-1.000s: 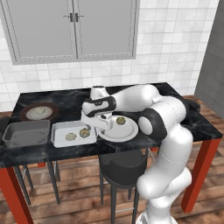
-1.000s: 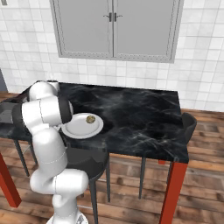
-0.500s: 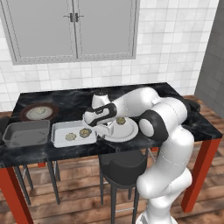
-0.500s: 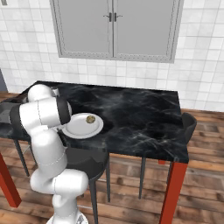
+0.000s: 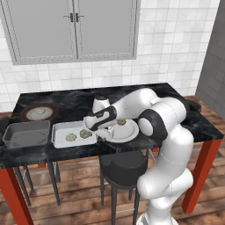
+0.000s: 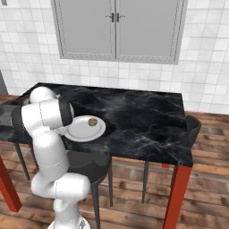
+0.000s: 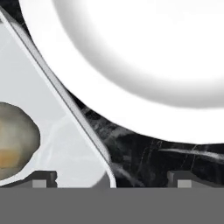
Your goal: Place two dumplings into each of the tupperware containers and then place the containers in the fridge.
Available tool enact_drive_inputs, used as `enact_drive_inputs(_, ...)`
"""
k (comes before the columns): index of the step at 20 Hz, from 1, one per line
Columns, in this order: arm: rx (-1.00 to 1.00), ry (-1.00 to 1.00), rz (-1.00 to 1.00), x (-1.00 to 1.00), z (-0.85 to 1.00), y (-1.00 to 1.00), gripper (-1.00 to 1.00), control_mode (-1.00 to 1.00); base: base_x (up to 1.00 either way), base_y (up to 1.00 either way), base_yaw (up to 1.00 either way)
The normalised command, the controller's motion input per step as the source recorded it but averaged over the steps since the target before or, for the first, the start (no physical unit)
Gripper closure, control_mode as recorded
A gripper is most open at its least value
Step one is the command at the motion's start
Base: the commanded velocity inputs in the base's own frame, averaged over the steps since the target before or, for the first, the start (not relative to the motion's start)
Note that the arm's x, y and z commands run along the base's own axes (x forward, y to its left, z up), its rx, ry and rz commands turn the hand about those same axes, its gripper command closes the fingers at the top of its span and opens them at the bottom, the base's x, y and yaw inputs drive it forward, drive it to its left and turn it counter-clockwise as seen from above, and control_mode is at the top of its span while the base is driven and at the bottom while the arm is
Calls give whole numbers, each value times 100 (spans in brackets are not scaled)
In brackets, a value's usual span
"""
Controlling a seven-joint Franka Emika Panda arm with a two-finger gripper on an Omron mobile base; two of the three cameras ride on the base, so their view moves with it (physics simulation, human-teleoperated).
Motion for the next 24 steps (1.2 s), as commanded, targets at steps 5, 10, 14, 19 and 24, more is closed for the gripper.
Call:
enact_drive_inputs(5, 0, -4, 0, 24, -11, 3, -100, -100, 0, 0, 0)
enact_drive_inputs(10, 0, 0, 0, 23, -10, 6, -100, -100, 0, 0, 0)
enact_drive_inputs(14, 0, 0, 0, 2, -16, 7, -100, -100, 0, 0, 0)
enact_drive_inputs(19, 0, 0, 0, 0, -10, 10, 100, -100, 0, 0, 0)
enact_drive_inputs(24, 0, 0, 0, 0, 0, 7, 100, -100, 0, 0, 0)
